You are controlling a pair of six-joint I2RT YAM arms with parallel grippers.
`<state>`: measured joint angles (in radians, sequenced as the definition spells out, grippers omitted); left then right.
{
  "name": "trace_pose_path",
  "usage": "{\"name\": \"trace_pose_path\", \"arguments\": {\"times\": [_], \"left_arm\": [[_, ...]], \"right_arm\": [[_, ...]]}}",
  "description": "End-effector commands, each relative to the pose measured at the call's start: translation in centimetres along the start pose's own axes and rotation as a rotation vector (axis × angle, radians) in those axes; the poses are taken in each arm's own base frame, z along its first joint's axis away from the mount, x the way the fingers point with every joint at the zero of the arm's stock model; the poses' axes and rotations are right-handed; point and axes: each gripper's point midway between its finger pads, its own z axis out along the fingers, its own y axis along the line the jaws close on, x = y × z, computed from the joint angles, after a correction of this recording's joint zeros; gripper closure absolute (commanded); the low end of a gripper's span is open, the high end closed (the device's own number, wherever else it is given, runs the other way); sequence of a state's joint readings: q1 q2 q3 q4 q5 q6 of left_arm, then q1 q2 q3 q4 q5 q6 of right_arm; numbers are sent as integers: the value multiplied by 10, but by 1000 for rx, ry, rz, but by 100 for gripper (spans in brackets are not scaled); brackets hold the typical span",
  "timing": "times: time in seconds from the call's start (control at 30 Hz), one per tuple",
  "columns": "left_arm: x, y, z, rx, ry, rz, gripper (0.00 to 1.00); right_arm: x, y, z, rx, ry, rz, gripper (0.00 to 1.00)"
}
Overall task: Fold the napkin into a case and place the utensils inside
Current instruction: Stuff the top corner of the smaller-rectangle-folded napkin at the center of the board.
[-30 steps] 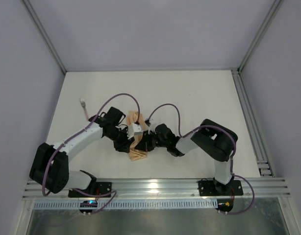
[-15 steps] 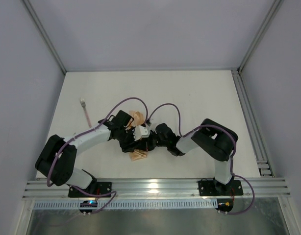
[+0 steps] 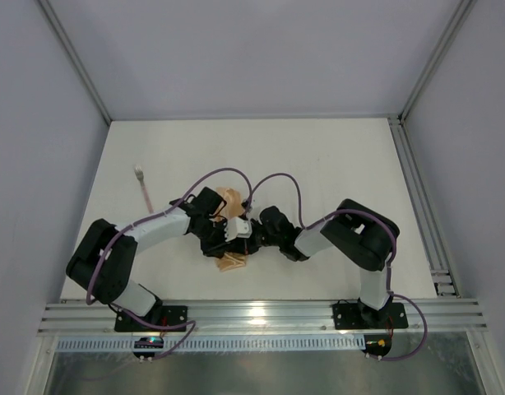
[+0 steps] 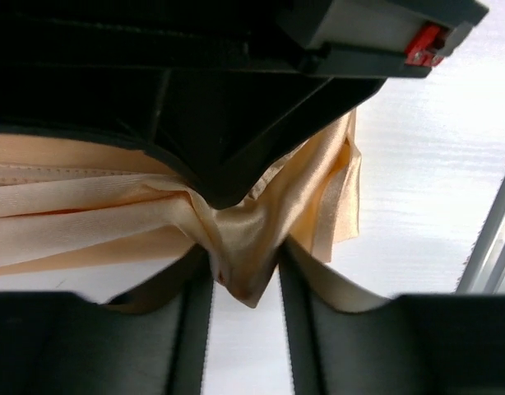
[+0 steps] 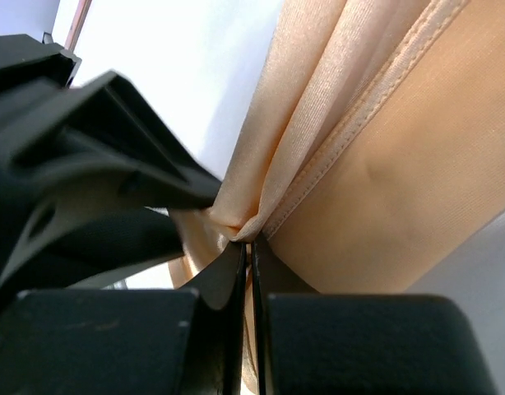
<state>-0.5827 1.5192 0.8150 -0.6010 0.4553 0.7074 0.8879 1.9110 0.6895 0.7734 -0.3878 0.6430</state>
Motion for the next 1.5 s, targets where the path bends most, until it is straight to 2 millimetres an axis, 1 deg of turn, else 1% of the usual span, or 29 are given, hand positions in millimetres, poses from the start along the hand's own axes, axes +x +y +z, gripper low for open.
{"name": "trace_pose_path", "arguments": {"times": [0.0, 0.1, 0.2, 0.23, 0.27, 0.37, 0.43, 0.6, 0.7, 0.77, 0.83, 0.87, 0.93, 0.97, 1.0, 1.03, 1.07, 1.13, 1.17, 1.2, 1.23, 1.27, 1.3, 1.37, 1.4, 1.47], "left_arm": [[-4, -6, 0, 43, -4, 7, 71], [-6, -5, 0, 42, -7, 3, 84], [-11, -6, -3, 39, -26, -4, 92], [-13, -7, -5, 40, -32, -6, 93], [-19, -8, -10, 36, -54, 2, 94], [-26, -12, -23, 26, -83, 13, 92], [-27, -14, -28, 18, -87, 16, 90], [-26, -12, -29, 9, -79, 15, 90], [-28, -12, -28, 12, -80, 12, 94], [-27, -12, -27, 15, -79, 9, 94], [-26, -11, -26, 14, -74, 7, 91], [-26, -10, -25, 11, -73, 3, 84], [-26, -11, -27, 12, -71, 1, 78], [-32, -14, -32, 28, -97, 11, 72], [-31, -20, -38, 52, -101, -7, 69], [-41, -19, -48, 54, -135, -6, 65], [-51, -24, -60, 67, -192, -15, 57], [-56, -14, -74, 12, -233, -56, 50], [-53, -11, -75, -20, -235, -64, 44], [-50, -7, -73, -43, -227, -70, 42], [-51, 2, -68, -74, -236, -64, 42], [-48, 5, -63, -79, -228, -76, 41], [-39, 8, -51, -63, -191, -108, 41], [-34, 10, -41, -37, -163, -136, 42], [-30, 10, -33, -14, -143, -153, 42], [-31, 12, -27, -5, -142, -159, 43]], "right_arm": [[-2, 4, 1, -12, 21, -51, 97], [0, 3, -1, -5, 38, -65, 97], [2, 2, -3, -4, 57, -74, 97], [3, 1, -4, -7, 64, -71, 97], [4, 1, -4, -8, 69, -64, 97], [6, -7, -6, 2, 80, -48, 97], [6, -9, -6, 9, 83, -44, 97], [13, -12, -7, 10, 109, -52, 97], [16, -16, -10, 37, 128, -67, 97], [17, -17, -13, 46, 137, -81, 97], [17, -17, -13, 47, 140, -88, 97], [17, -16, -13, 43, 139, -91, 97], [15, -15, -13, 36, 138, -95, 97], [15, -15, -12, 35, 139, -96, 97], [14, -14, -12, 32, 137, -101, 97], [14, -13, -12, 27, 139, -103, 97], [14, -13, -12, 27, 140, -106, 97], [14, -13, -11, 24, 144, -107, 97], [14, -13, -10, 21, 147, -108, 97], [14, -13, -10, 20, 146, -108, 97], [14, -12, -9, 17, 146, -106, 97], [13, -11, -9, 13, 144, -108, 97], [12, -10, -9, 11, 140, -106, 97], [8, -9, -9, 7, 131, -107, 97], [8, -7, -8, 5, 130, -106, 97], [5, -5, -8, 0, 126, -107, 97]]}}
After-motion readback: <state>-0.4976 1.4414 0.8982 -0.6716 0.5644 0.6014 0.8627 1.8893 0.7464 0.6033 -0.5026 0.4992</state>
